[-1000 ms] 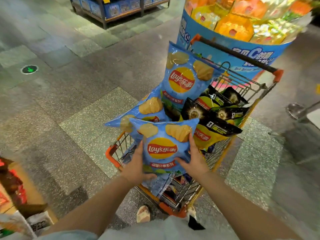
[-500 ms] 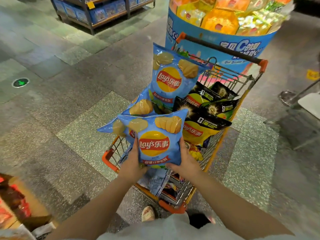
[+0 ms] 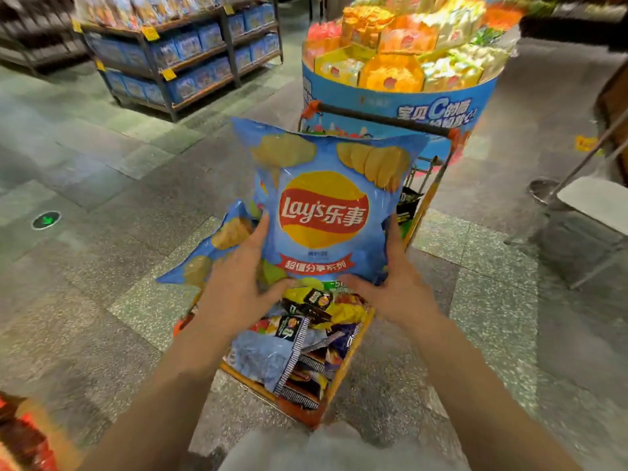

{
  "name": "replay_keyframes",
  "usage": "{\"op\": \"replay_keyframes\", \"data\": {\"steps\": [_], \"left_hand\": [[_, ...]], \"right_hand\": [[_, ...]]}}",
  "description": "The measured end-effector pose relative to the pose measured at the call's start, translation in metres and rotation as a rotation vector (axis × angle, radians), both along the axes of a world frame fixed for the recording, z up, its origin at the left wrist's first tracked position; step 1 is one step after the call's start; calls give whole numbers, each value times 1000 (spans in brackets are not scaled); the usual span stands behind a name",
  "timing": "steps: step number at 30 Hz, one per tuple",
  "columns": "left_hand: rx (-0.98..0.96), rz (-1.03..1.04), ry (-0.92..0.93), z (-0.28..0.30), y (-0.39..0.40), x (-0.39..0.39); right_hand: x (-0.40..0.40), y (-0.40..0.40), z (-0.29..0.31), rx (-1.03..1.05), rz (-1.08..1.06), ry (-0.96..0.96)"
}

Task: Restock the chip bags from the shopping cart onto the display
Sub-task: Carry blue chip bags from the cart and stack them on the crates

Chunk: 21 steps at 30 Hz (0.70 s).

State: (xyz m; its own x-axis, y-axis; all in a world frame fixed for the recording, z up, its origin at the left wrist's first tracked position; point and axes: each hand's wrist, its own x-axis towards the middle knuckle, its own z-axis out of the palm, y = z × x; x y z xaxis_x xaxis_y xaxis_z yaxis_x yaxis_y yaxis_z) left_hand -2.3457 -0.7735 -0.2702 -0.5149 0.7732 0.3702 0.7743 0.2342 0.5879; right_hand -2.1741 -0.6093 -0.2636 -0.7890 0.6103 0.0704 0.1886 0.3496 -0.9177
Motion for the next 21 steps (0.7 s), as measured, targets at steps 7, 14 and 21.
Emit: {"op": "replay_keyframes", "data": {"steps": [7, 14, 21], "left_hand": [[72, -309, -96, 16, 61, 97], [-21, -524, -124, -2, 143, 214], [-80, -888, -212, 1, 209, 339]], "right_hand": [[131, 28, 21, 41, -172, 14], [286, 41, 18, 166, -482, -30], [416, 21, 16, 189, -758, -56]]}}
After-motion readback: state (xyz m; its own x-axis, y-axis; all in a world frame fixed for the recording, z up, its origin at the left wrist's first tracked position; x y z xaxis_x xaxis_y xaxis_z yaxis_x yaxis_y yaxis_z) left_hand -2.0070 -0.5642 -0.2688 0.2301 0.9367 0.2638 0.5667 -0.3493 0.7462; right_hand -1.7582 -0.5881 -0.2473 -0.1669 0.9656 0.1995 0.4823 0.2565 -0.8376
